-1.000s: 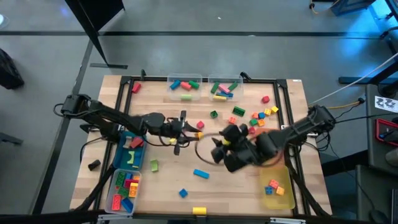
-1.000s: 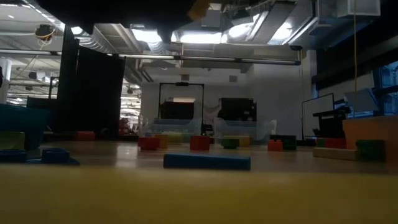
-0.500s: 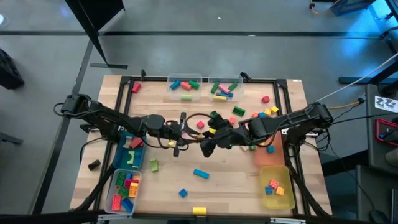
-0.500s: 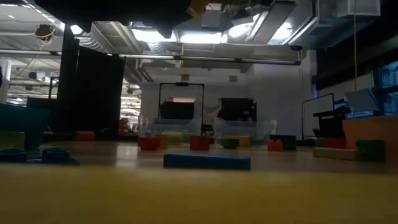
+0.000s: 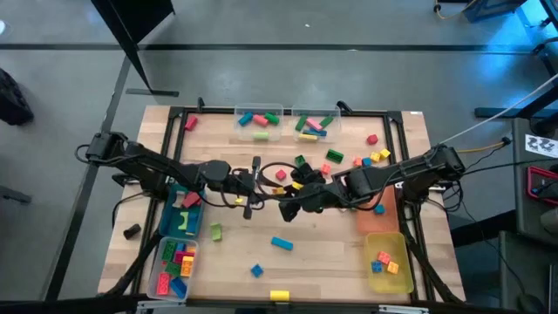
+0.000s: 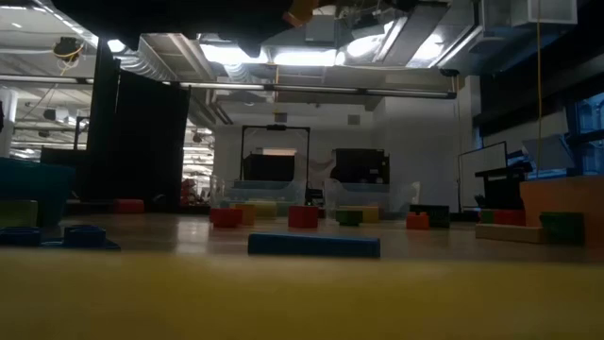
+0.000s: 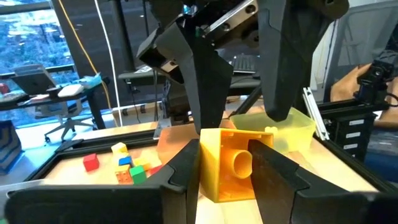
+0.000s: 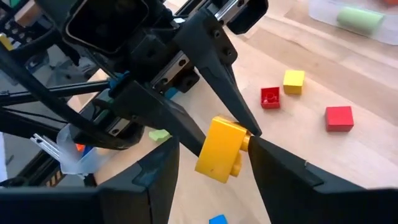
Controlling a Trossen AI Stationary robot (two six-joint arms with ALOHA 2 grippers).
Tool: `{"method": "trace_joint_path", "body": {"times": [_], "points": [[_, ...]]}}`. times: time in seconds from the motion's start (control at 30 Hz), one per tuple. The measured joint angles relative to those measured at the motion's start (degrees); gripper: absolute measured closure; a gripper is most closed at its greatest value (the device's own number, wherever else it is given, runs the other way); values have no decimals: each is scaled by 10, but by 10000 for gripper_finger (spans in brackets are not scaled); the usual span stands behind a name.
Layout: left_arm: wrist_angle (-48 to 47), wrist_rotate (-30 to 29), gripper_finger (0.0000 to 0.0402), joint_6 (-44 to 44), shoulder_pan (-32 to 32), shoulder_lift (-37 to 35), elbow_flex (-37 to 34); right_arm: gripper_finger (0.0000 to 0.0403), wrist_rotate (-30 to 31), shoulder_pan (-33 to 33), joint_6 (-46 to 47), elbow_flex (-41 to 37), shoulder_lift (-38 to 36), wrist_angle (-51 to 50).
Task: Sort blocks by size
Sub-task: Put the yellow game piece into the yellow bin
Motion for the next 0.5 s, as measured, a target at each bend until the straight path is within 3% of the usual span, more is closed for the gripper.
{"method": "trace_joint_path", "body": {"times": [0.5], "points": [[-11, 1, 295, -2, -1, -1, 2, 206, 14, -1, 2, -1, 5, -18]]}}
